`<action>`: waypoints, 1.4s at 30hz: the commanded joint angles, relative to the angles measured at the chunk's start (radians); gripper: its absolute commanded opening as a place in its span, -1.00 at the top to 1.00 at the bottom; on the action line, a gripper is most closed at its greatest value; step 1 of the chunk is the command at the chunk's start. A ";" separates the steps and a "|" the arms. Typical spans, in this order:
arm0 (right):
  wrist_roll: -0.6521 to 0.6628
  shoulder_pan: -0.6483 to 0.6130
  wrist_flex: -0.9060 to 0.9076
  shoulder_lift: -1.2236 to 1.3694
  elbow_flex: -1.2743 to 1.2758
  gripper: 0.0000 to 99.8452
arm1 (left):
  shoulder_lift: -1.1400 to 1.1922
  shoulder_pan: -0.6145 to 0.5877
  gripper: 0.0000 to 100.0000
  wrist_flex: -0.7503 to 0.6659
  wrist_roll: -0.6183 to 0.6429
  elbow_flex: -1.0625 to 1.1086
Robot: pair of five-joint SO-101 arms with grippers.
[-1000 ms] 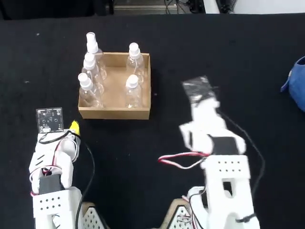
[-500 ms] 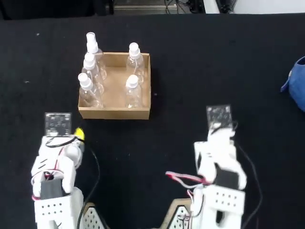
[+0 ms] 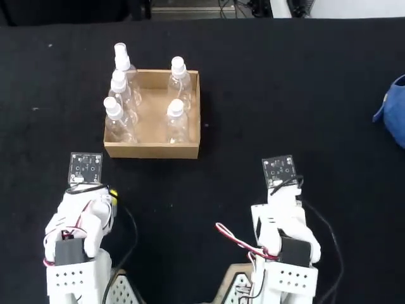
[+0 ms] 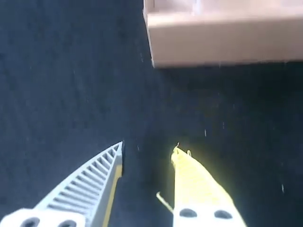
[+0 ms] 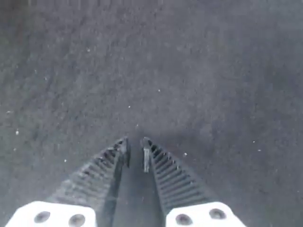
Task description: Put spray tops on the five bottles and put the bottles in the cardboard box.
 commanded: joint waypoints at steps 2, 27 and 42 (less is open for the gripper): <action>0.011 -0.017 0.015 -0.054 -0.005 0.98 | -0.011 0.019 0.94 0.189 0.008 0.028; 0.011 -0.160 0.037 -0.096 -0.007 0.98 | -0.011 0.127 0.94 0.183 0.011 0.028; 0.011 -0.160 0.035 -0.096 -0.007 0.98 | -0.011 0.125 0.94 0.183 0.011 0.028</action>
